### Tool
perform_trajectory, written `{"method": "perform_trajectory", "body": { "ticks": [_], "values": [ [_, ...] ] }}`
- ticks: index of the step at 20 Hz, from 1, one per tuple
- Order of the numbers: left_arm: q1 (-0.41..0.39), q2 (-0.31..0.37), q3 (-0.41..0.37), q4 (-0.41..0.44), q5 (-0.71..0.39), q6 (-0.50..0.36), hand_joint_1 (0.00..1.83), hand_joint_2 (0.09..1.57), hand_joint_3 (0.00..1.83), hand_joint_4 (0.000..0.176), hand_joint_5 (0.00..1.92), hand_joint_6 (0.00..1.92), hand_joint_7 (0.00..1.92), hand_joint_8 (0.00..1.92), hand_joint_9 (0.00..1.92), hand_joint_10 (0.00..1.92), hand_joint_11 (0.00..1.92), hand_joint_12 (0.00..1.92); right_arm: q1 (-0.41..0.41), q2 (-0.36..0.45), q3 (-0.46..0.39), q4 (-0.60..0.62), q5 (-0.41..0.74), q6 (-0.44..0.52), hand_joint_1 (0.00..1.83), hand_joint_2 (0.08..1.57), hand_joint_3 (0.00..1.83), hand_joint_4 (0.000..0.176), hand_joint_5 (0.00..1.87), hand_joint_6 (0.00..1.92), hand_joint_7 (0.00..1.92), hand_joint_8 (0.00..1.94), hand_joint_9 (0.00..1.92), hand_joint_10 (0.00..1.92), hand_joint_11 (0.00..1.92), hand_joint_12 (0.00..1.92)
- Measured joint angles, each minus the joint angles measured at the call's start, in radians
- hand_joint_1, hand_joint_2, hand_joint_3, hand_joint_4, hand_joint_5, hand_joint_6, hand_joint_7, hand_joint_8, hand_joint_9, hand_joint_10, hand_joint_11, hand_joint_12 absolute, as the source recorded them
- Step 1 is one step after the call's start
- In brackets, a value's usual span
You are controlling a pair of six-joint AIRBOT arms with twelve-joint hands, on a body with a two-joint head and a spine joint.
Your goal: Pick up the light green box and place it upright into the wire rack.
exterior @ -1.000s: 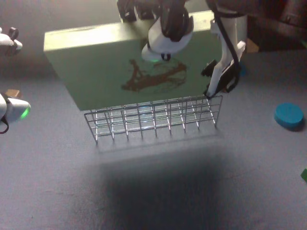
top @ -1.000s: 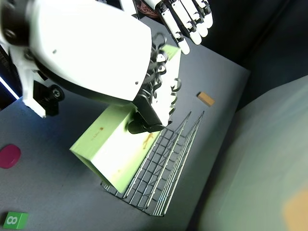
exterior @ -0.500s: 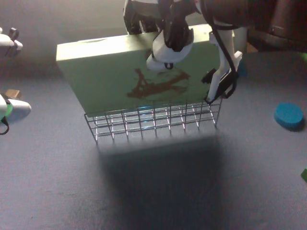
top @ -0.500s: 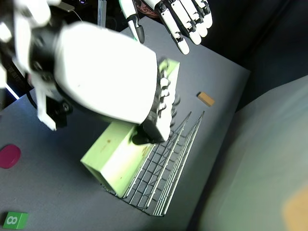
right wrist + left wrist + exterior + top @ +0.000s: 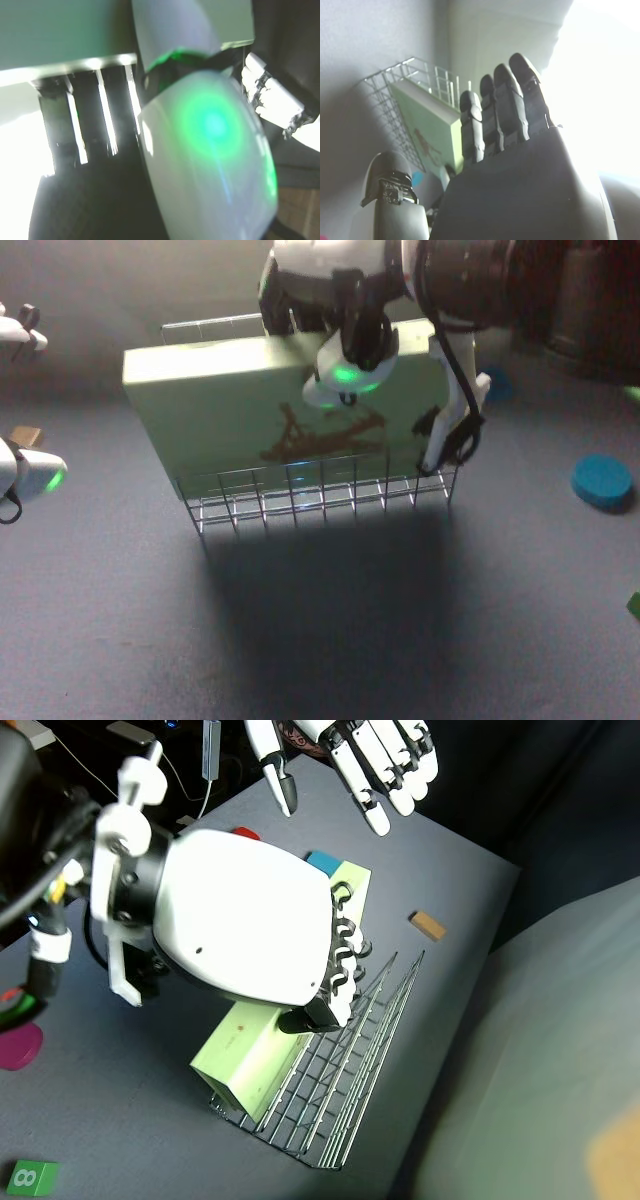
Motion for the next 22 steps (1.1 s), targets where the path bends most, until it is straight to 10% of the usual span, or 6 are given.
{"method": "perform_trajectory", "body": {
  "ticks": [22],
  "values": [
    [0.000,0.000,-0.019,0.000,0.014,-0.013,0.14,1.18,0.00,0.052,0.32,0.00,0.27,0.00,0.23,0.00,0.00,0.64,-0.068,-0.024,0.037,-0.031,-0.025,0.025,1.35,1.17,0.00,0.000,0.74,1.17,0.91,1.12,0.86,1.41,0.78,1.49]
  ]
}}
